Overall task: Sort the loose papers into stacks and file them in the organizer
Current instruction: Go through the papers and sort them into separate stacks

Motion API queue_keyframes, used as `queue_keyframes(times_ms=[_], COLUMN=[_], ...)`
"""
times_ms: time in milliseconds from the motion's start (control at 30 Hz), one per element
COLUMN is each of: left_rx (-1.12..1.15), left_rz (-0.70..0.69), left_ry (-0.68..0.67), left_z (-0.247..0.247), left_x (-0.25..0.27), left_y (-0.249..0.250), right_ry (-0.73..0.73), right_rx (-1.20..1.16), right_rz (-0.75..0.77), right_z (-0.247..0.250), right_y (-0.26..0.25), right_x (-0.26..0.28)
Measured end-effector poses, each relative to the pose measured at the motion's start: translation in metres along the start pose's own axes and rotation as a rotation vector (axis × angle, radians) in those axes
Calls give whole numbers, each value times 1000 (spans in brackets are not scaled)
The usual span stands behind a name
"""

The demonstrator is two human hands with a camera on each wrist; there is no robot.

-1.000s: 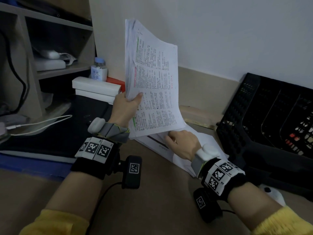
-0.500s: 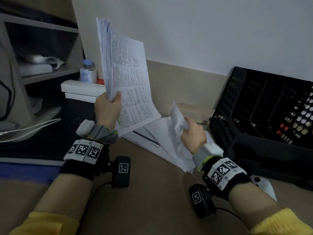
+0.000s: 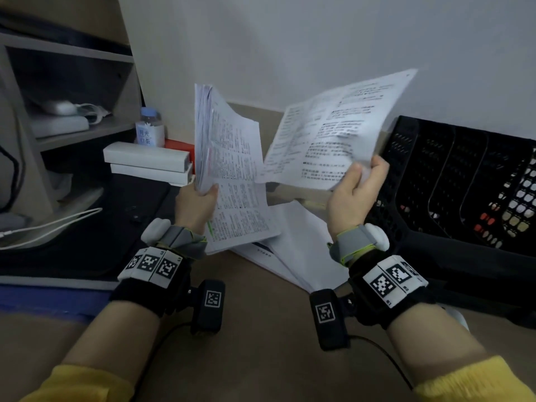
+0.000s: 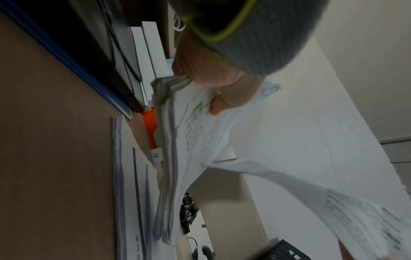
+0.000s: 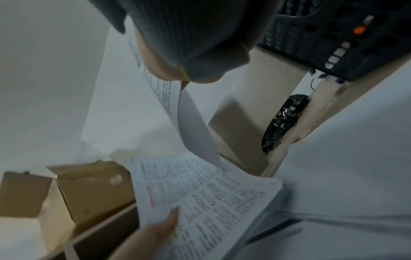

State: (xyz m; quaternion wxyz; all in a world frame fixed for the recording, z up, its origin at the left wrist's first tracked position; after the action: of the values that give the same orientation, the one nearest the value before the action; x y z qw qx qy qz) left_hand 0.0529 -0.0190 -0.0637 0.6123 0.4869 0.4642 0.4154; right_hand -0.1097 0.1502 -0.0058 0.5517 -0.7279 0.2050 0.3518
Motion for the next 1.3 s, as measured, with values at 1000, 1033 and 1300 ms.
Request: queue_keyframes(times_ms=[1000, 1033, 1300], left_rx=[467, 460, 324], left_rz=[219, 218, 243], left_ry=[-101, -100, -245], left_z=[2, 3, 6], left_x=[-8, -9, -10], left_y=[-3, -4, -6], right_ry=[-629, -572, -222], right_rx=[294, 286, 138], right_rz=[-865, -814, -595], right_z=[2, 2, 1], right_y=[84, 88, 91], right_x=[35, 34, 25])
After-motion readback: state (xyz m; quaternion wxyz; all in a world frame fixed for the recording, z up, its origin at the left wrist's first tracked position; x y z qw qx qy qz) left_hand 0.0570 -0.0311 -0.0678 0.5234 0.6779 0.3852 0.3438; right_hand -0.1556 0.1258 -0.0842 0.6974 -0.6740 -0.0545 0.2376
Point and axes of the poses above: each hand's wrist, its own x-axis away from the middle knuckle, its own z-axis out of the back of the hand, y = z × x, the point moved 1 cm from there along -x, towards the middle knuckle, and after that the axes turned 3 degrees about -y, right-handed, at the moved point
